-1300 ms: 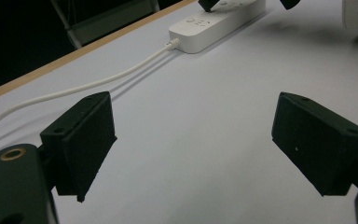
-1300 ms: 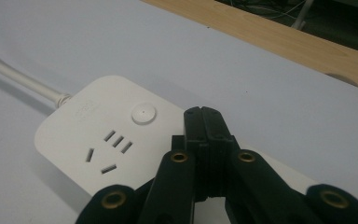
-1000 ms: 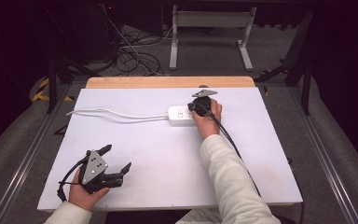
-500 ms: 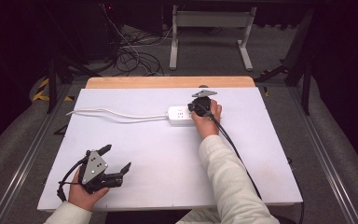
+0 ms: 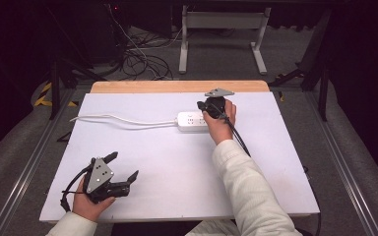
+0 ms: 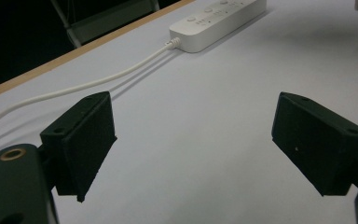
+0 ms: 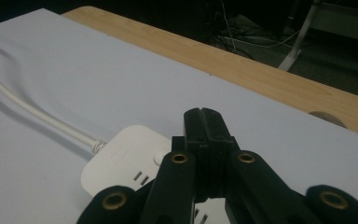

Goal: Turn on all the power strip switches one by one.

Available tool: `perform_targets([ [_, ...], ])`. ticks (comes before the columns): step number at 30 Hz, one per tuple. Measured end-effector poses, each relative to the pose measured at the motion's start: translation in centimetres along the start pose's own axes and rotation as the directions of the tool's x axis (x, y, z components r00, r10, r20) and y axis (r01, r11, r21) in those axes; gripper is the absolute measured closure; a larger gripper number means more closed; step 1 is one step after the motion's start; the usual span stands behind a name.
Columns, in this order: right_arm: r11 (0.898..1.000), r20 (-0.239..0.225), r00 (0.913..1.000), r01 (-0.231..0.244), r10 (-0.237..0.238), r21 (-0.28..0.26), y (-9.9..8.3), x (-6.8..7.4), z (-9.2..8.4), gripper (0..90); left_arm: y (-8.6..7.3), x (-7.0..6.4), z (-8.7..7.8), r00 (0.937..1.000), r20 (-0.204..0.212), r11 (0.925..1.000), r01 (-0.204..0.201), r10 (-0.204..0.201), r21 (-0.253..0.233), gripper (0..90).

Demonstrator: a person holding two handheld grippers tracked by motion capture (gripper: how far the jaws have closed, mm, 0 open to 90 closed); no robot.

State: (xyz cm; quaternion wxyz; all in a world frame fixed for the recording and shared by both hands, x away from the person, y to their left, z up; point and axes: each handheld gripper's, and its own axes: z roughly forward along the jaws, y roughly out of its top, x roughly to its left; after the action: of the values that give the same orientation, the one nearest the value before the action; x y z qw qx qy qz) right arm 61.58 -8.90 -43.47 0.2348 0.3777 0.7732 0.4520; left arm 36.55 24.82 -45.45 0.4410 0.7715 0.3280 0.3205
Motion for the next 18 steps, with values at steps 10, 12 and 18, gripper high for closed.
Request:
perform_targets([
  [10, 1.0, -0.003, 0.9999, 0.015, -0.015, 0.017, 0.3, 0.5, -0.2, 90.0, 0.0, 0.0, 0.0, 1.0, 0.001, 1.0, -0.002, 0.002, -0.003, 13.8],
  [12, 0.999, -0.005, 0.9998, 0.02, -0.02, 0.028, 0.5, 0.6, -0.1, 90.0, 0.0, 0.0, 0.0, 1.0, 0.001, 1.0, -0.002, 0.002, -0.002, 13.8],
  [18, 0.998, -0.028, 0.998, 0.057, -0.056, 0.029, 2.0, 2.1, 0.7, 90.0, 0.0, -0.1, -0.1, 1.0, 0.001, 1.0, -0.003, 0.003, -0.005, 13.8],
])
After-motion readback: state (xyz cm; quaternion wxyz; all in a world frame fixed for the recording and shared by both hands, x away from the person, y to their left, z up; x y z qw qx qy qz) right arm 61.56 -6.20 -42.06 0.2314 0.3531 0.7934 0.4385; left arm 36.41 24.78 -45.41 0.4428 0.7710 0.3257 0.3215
